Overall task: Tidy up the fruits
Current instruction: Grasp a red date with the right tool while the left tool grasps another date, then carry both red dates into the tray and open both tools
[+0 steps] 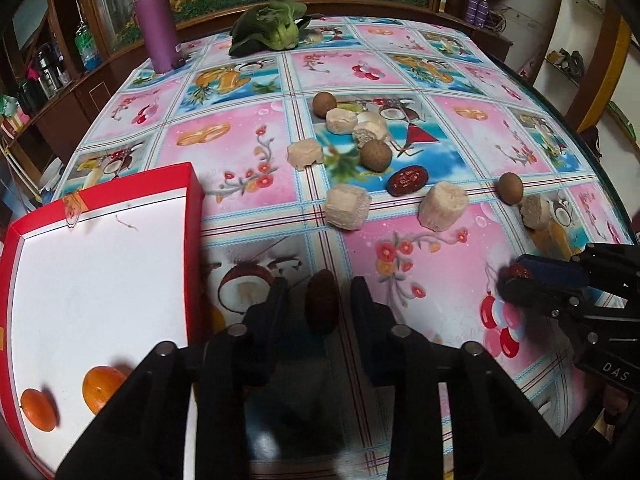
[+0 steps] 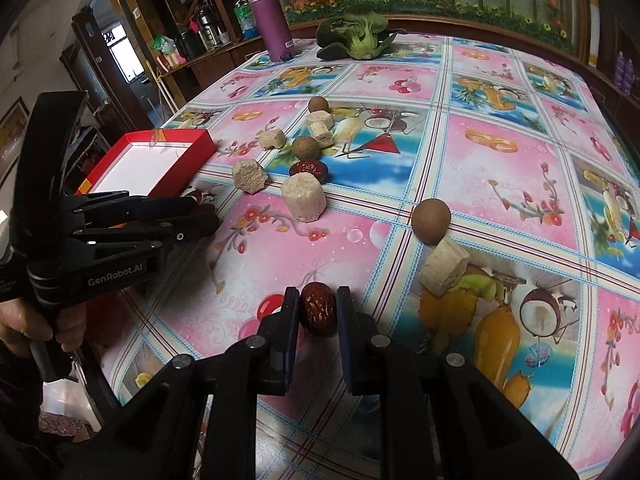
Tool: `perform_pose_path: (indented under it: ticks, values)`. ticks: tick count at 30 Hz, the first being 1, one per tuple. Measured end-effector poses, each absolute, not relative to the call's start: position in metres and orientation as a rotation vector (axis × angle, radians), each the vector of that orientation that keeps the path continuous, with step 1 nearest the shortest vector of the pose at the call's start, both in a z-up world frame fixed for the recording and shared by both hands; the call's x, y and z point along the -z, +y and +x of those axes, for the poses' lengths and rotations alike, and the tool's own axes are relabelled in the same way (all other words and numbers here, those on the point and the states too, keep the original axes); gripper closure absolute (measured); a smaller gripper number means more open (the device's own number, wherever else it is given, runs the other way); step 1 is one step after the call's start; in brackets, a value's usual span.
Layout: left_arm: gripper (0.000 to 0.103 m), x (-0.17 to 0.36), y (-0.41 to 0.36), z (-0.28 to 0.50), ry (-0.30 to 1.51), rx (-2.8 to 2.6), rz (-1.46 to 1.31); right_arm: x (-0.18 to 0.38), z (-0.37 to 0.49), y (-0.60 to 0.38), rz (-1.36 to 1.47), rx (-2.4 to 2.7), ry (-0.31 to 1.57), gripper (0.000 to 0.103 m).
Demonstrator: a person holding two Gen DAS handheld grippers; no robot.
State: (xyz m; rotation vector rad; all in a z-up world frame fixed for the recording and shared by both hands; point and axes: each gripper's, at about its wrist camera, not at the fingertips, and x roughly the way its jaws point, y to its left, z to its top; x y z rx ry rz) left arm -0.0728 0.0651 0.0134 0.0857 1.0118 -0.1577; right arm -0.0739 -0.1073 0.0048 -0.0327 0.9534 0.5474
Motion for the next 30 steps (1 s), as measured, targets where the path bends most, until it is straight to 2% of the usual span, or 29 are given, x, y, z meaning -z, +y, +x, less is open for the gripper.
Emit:
perform_pose_path:
  ticks: [3,10,17,30]
  values:
    - [0.084,-0.014,0.063,-0.076,1.01,0.164,0.089,-0.005,-0.075,-0.106,-0.037,-0.533,0.952,0.086]
    - [0.084,-0.019,0.067,-0.082,0.996,0.158,0.029,-0.005,-0.076,-0.104,-0.026,-0.511,0.944,0.087]
    - [0.084,-0.052,0.082,-0.118,0.901,0.158,-0.036,-0.022,-0.089,-0.094,-0.026,-0.542,0.882,0.087]
    - [0.084,-0.075,0.16,-0.193,0.792,-0.006,-0.116,-0.045,-0.117,-0.016,-0.13,-0.678,0.807,0.087]
